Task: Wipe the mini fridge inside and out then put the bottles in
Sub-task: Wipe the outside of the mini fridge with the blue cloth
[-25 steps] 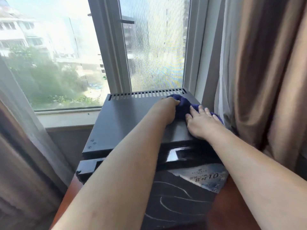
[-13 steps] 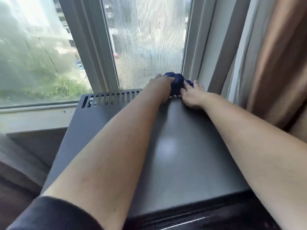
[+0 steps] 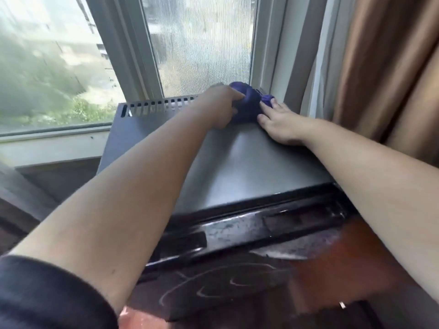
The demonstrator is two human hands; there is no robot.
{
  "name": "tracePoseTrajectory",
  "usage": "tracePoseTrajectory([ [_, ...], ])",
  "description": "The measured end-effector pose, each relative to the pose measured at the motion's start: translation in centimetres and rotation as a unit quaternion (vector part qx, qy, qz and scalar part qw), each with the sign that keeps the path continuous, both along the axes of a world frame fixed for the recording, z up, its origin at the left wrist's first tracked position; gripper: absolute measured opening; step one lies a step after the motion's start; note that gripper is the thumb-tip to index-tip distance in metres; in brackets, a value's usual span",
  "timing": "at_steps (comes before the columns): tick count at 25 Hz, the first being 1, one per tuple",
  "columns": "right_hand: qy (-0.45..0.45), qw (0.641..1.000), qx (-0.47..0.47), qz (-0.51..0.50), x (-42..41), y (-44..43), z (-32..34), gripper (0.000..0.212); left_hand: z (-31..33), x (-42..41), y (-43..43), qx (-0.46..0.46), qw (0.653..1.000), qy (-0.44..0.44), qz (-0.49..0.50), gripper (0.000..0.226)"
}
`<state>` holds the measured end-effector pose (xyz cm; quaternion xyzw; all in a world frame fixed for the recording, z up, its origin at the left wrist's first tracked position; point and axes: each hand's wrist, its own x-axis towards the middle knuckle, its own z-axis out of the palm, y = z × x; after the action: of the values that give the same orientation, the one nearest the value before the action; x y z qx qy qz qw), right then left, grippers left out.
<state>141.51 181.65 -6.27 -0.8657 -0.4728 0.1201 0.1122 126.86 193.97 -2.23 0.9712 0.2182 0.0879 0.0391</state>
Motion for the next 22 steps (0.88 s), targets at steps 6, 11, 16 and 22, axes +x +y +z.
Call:
tracePoseTrajectory([
  [6,-0.023,0.999,-0.005,0.029,-5.4,-10.2,0.0,0.060,-0.1,-6.9,-9.9,-0.033,0.999,-0.024,0.001,0.031],
  [11,-0.038,0.999,-0.003,0.027,-8.6,-16.7,-0.2,0.059,-0.9,-10.5,-17.4,-0.045,0.997,-0.056,0.024,0.035],
  [16,-0.062,0.998,-0.005,-0.006,-13.1,-20.5,-0.7,0.058,-1.1,-14.2,-21.8,-0.044,0.997,-0.061,0.033,0.033],
  [22,-0.049,0.999,-0.001,0.002,-17.2,-20.4,-1.1,0.057,-1.3,-18.8,-21.7,-0.017,0.997,-0.062,0.035,0.029],
])
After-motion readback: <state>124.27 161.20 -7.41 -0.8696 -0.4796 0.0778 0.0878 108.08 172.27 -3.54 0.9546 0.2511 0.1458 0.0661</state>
